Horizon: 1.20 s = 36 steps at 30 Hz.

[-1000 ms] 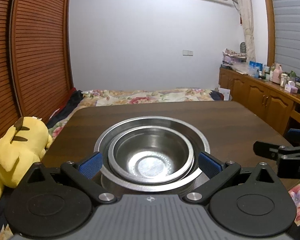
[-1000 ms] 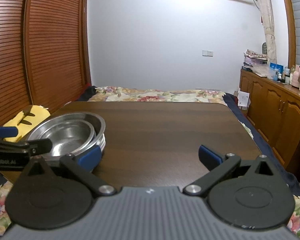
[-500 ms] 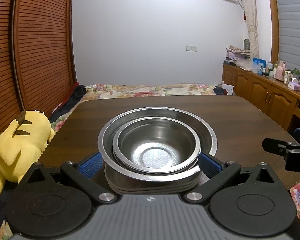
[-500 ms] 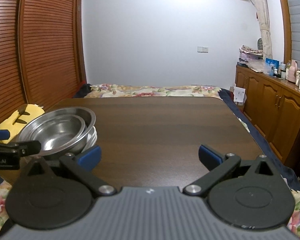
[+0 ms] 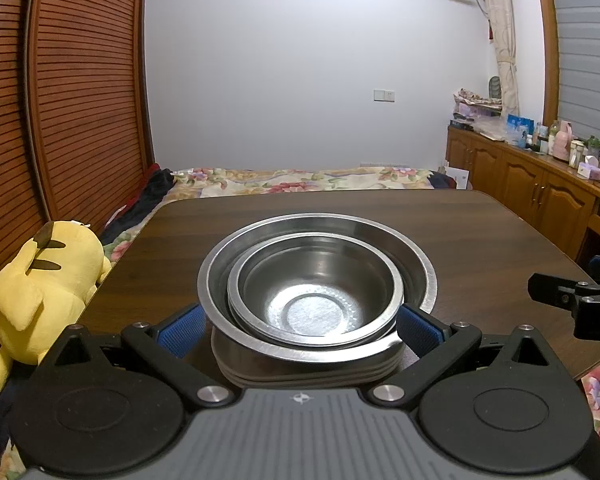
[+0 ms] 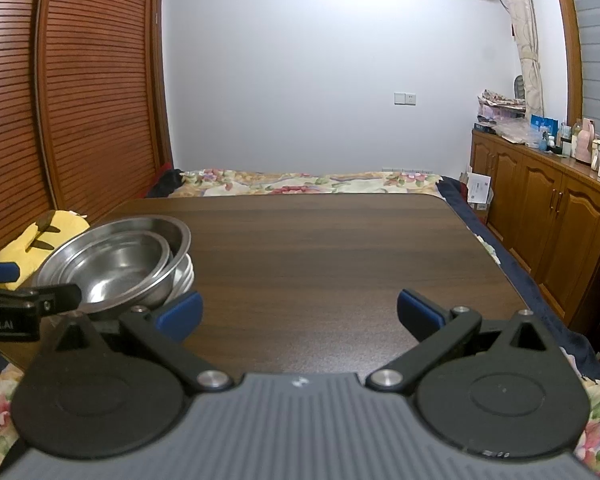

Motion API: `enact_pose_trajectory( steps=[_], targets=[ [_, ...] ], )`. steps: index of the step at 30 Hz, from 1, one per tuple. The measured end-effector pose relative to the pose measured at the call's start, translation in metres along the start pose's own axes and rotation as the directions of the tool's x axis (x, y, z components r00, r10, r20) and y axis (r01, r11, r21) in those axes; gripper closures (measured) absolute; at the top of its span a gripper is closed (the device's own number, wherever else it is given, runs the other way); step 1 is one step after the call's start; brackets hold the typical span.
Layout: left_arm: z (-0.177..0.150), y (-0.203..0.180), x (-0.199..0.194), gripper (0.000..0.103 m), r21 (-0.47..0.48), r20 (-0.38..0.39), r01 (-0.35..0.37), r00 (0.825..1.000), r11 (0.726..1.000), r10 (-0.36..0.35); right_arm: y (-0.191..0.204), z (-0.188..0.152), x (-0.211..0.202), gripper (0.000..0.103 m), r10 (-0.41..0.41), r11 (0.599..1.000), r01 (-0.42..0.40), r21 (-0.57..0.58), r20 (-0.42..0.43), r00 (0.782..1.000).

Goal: Organize plates and bowls

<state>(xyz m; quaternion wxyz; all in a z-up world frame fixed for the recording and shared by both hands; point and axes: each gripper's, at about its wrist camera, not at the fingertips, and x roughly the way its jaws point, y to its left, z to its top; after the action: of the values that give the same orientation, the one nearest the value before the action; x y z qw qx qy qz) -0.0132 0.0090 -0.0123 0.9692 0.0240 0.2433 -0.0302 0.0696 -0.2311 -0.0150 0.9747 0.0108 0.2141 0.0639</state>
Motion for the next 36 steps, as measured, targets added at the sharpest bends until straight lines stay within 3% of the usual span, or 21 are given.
enact_pose_trajectory(
  steps=[36],
  targets=[
    [-0.0008, 0.0067, 0.0004, 0.000, 0.000, 0.000, -0.004, 1.000, 1.000, 0.004, -0.0019, 0.0003, -0.0016, 0.000, 0.002, 1.000, -0.002, 0.003, 0.004, 1.000]
  ],
)
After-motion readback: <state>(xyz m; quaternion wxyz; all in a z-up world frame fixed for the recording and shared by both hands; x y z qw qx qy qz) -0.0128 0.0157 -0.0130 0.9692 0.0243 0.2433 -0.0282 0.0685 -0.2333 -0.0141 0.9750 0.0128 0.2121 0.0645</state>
